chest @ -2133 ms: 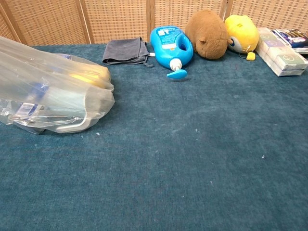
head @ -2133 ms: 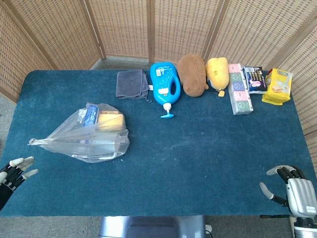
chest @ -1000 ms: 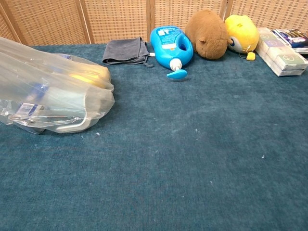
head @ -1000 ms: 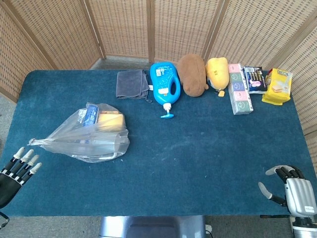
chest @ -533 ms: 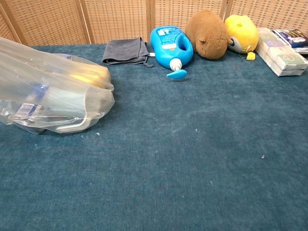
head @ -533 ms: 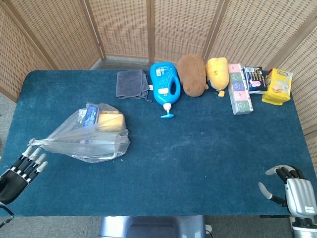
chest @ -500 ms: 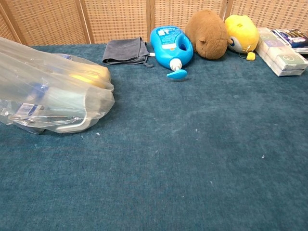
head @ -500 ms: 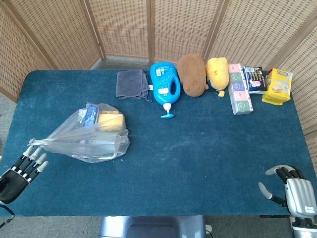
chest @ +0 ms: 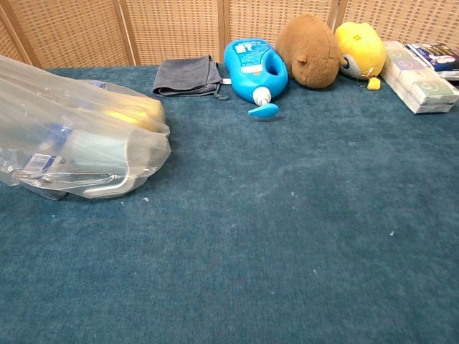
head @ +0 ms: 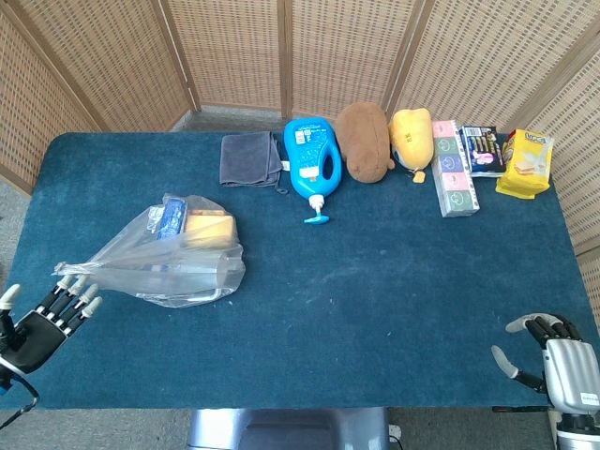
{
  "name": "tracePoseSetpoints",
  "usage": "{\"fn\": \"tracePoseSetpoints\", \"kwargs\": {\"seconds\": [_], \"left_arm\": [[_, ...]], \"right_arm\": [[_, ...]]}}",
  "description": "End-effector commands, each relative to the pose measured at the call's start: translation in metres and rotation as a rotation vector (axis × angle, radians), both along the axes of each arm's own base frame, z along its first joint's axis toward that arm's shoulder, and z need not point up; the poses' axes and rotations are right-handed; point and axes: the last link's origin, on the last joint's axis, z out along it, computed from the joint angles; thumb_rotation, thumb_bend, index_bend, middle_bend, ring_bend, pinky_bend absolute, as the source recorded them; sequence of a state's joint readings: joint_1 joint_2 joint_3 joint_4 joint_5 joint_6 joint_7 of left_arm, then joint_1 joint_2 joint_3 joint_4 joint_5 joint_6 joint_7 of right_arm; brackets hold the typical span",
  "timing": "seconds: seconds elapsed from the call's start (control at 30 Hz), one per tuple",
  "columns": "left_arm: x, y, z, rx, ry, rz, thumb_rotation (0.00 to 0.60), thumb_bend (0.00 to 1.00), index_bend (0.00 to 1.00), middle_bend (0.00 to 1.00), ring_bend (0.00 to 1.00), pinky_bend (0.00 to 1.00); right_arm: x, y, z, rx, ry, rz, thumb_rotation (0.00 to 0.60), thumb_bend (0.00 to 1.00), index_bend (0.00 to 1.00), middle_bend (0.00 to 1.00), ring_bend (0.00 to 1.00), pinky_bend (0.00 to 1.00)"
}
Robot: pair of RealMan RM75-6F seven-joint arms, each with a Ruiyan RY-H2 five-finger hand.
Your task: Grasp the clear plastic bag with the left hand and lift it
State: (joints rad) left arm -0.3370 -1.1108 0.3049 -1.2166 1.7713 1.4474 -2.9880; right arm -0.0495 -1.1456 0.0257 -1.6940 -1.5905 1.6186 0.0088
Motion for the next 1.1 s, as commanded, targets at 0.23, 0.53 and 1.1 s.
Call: {"fn": "tracePoseSetpoints", "kwargs": {"seconds": [0.23, 0.53, 1.1], "left_arm": [[-0.003, 0.022, -0.001, 0.024, -0.046, 0.042, 0.252, 0.29, 0.12, 0.2, 0.11, 0.21], [-0.008, 0.028, 0.004, 0.041, -0.047, 0.073, 0.25, 0.29, 0.12, 0.2, 0.11, 0.21], [0.008, 0.055, 0.005, 0.102, -0.077, 0.188, 0.267, 0.29, 0.12, 0.2, 0.11, 0.21]], "right_arm": [[0.0, 0.002, 0.001, -0.005, 0.006, -0.01, 0.11, 0.32, 0.45, 0.42, 0.32, 0.23], [-0.001, 0.003, 0.002, -0.006, 0.007, -0.017, 0.111, 0.32, 0.45, 0.42, 0.32, 0.23], [-0.004, 0.006, 0.006, -0.019, 0.006, -0.03, 0.109, 0.32, 0.45, 0.42, 0.32, 0.23]]}}
